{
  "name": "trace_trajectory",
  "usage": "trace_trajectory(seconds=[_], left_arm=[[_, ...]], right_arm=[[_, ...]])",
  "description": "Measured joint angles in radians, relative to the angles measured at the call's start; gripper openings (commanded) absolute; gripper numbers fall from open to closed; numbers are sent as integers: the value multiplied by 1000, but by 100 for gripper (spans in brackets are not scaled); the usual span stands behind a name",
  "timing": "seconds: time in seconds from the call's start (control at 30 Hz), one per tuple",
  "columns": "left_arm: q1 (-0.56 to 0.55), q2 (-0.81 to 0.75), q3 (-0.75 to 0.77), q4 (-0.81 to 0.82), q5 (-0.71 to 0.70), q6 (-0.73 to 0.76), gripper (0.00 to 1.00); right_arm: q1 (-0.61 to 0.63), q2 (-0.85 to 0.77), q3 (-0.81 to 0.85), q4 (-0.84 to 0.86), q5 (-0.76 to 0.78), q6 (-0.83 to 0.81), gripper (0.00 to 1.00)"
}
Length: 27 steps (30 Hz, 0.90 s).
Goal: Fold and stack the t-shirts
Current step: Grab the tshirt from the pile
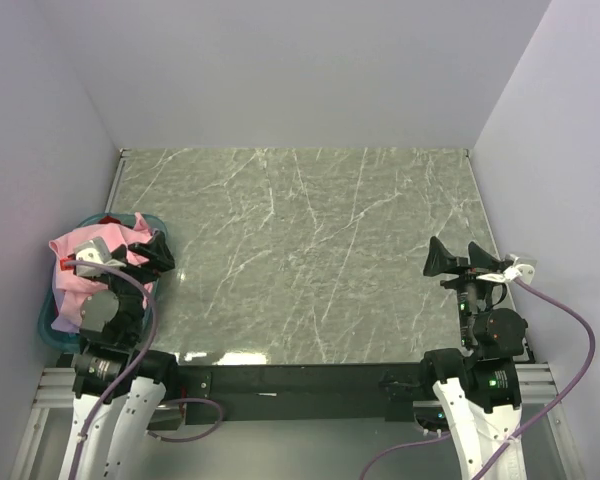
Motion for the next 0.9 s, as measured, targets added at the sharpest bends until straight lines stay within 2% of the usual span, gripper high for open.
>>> trace_trajectory(seconds=[0.33, 0.57, 0.77, 0.9], left_arm=[[-1, 224, 95, -130, -79, -162, 99], [-1, 639, 314, -282, -132, -294, 99], [55, 1031, 562, -532, -202, -420, 99], [133, 1143, 658, -660, -286, -496, 99]], right_arm=[[34, 8, 2, -17, 26, 64, 97], [89, 83, 19, -48, 26, 84, 97], [111, 96, 19, -72, 31, 98, 97], [131, 96, 19, -78, 41, 98, 98]])
